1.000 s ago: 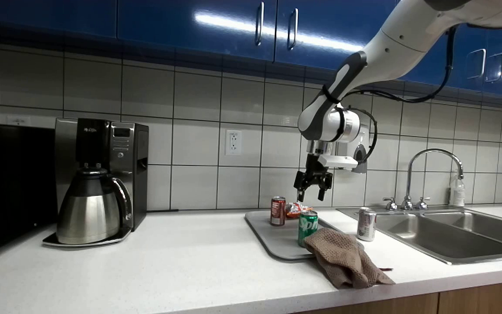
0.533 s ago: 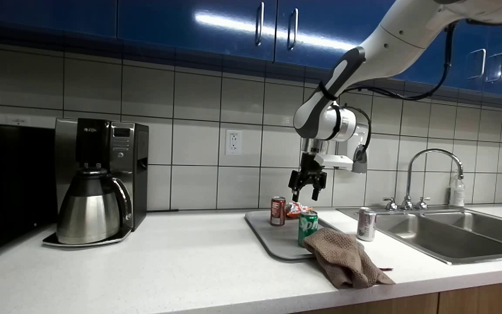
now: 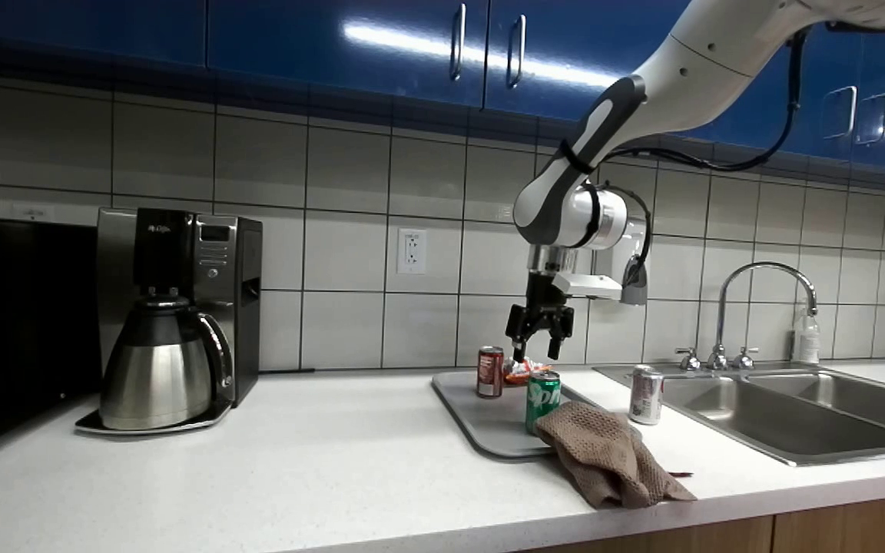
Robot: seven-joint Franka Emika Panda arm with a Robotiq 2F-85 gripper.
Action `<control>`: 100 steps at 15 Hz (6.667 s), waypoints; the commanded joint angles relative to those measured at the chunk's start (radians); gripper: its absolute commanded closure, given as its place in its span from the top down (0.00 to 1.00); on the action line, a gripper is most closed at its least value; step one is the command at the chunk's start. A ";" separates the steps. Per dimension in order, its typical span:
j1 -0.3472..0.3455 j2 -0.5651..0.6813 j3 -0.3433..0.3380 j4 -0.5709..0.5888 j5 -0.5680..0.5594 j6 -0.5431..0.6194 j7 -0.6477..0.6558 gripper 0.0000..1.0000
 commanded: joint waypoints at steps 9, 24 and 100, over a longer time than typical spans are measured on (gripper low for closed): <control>0.002 -0.103 -0.001 -0.116 0.001 -0.025 -0.042 1.00; 0.022 -0.035 -0.004 -0.109 -0.027 0.002 -0.032 1.00; 0.246 0.200 0.070 0.201 -0.214 -0.019 -0.006 0.38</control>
